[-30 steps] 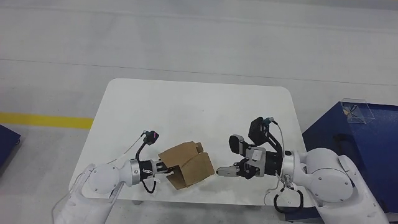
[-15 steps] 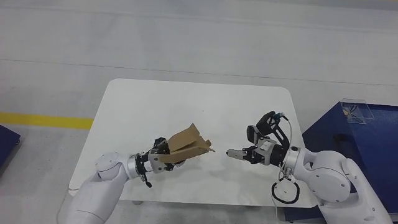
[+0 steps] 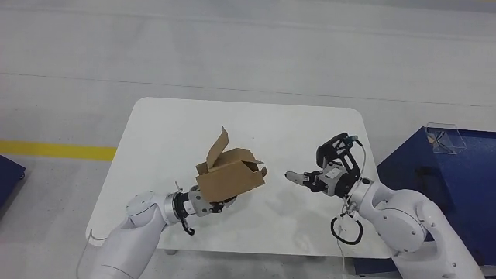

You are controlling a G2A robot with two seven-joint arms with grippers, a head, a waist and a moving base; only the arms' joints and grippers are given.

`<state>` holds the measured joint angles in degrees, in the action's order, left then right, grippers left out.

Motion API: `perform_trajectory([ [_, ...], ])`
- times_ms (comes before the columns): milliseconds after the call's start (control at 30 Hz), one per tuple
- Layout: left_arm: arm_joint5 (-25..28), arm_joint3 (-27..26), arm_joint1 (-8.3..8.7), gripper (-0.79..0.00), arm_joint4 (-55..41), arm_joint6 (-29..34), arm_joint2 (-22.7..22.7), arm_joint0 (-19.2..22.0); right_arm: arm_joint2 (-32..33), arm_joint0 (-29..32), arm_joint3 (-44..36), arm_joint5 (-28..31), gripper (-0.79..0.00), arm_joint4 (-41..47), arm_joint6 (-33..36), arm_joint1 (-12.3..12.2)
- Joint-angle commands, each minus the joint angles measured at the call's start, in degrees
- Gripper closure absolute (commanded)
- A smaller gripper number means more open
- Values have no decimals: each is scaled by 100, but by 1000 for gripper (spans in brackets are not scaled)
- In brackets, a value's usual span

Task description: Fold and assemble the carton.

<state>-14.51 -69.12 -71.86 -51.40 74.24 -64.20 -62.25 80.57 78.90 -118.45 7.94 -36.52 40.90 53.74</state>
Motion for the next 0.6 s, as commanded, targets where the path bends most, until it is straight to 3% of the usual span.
perform_trajectory([
  [0,229,-99,2,0,279,-10,99,-4,-98,-23,21,-18,-785,-85,-66,14],
  [133,644,-227,4,0,767,-219,247,-47,-215,-45,40,-49,-785,-202,-253,40],
  [567,678,-344,16,0,567,-250,234,-57,-1158,-489,636,-34,-785,-260,375,165],
])
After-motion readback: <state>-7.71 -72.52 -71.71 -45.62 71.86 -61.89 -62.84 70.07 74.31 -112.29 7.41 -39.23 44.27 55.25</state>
